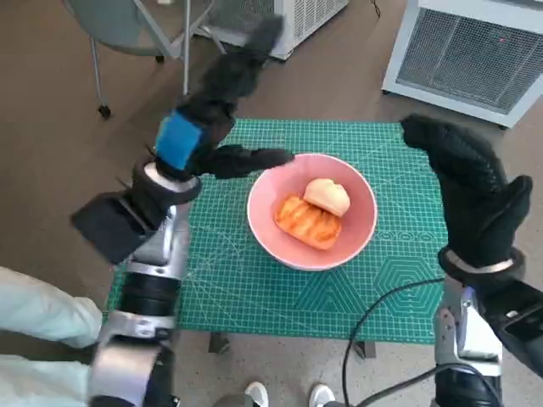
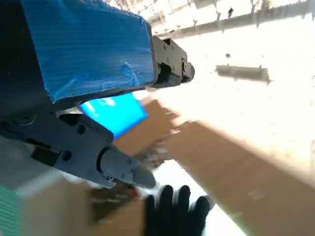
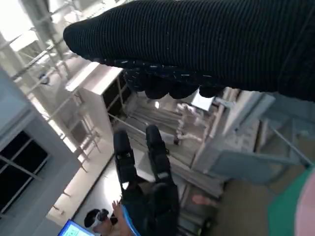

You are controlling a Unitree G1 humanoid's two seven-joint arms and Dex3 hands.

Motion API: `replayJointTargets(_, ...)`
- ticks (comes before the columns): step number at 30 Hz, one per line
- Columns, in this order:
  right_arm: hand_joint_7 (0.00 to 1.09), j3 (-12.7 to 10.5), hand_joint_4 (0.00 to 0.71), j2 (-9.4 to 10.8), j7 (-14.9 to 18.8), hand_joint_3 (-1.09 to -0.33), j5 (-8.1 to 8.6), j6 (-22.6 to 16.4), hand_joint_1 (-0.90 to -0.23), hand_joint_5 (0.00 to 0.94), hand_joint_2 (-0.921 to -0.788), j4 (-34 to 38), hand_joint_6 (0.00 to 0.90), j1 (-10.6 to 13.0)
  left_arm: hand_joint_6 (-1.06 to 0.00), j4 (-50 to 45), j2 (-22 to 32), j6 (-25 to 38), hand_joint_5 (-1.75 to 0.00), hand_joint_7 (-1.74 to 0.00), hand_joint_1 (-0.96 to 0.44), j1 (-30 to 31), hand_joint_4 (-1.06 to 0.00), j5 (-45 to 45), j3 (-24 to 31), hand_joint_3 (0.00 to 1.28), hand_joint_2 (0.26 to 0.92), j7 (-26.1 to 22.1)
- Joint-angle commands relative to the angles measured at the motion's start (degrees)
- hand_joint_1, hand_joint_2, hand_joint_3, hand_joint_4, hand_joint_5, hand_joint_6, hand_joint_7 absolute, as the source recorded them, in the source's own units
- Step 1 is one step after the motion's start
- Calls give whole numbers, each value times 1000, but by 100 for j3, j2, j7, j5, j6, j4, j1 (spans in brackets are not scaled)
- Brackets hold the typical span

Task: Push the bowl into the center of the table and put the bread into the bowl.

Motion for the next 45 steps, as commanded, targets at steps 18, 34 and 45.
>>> replayJointTargets(18,421,-13,69,-327,-487,-739,-620,317,-666,2,-921,-237,-1,-360,-153,-491,46,364,1,0,-620,230,1,-30,-7,218,921,-289)
replayJointTargets(34,407,-12,72,-315,-574,-720,-426,1011,-674,2,-921,-543,-1,-426,-149,-535,1,771,1,0,-651,220,1,-334,69,222,921,-573)
replayJointTargets(45,409,81,77,-280,-570,-694,-501,1222,-697,4,-921,-653,-1,-398,-140,-626,-3,932,1,0,-645,316,1,-299,122,246,921,-511)
